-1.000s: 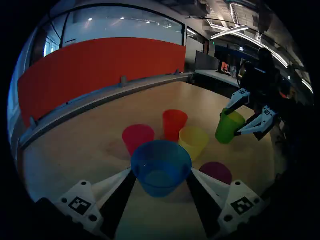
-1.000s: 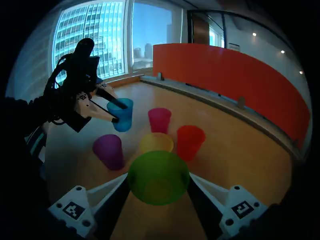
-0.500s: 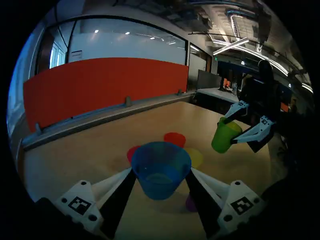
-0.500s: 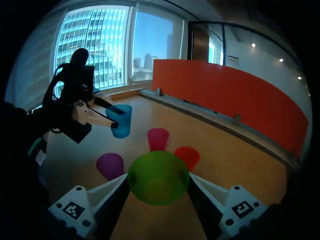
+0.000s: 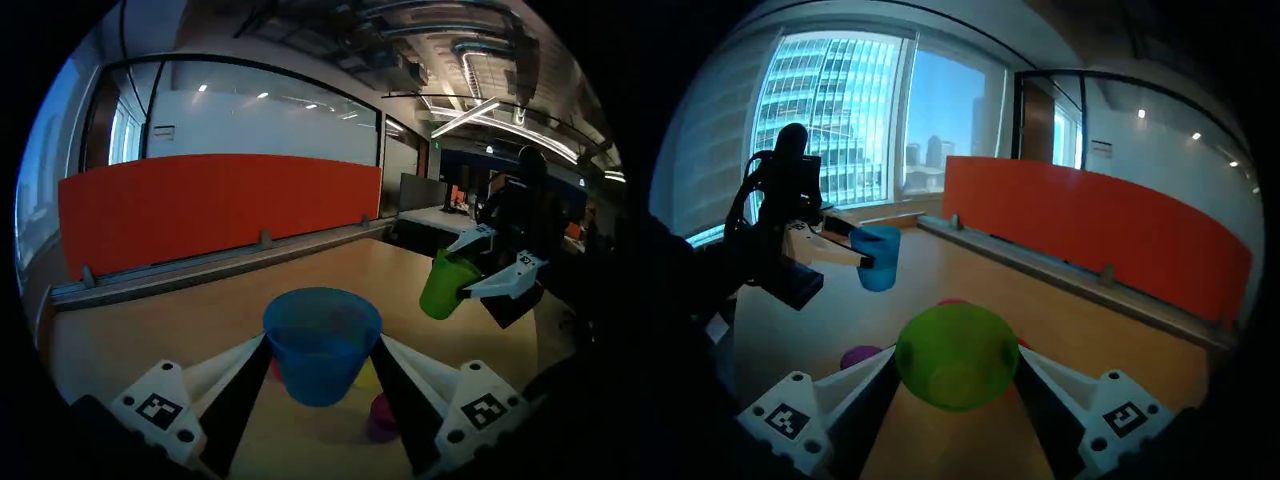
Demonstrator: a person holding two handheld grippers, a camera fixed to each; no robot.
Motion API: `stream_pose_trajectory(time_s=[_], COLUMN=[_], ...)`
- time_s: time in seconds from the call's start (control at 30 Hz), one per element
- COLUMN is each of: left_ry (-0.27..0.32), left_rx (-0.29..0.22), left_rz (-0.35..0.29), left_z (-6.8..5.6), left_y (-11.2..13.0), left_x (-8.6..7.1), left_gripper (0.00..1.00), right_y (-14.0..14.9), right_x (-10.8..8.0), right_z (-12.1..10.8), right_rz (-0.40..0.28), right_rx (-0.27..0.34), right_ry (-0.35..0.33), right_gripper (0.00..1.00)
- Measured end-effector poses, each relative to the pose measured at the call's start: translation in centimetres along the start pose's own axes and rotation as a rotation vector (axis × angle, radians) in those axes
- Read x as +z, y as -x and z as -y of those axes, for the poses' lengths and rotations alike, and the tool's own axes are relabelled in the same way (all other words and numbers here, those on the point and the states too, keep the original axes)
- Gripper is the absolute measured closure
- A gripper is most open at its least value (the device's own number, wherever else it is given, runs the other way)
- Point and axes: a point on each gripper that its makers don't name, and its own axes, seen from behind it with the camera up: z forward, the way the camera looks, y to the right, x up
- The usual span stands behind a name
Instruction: Pour water
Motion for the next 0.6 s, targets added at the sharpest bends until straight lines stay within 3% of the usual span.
stream_pose_trajectory(time_s=[0.6], left_ry=[-0.013], left_rx=[0.011], left_rz=[-0.077], left_z=[-0.3], left_y=[-2.6], left_x=[-1.6], left_gripper=[0.16], right_y=[-3.7], right_x=[-0.1], right_z=[0.4], right_rz=[-0.113], right_rx=[-0.027], right_ry=[0.022], right_gripper=[0.07])
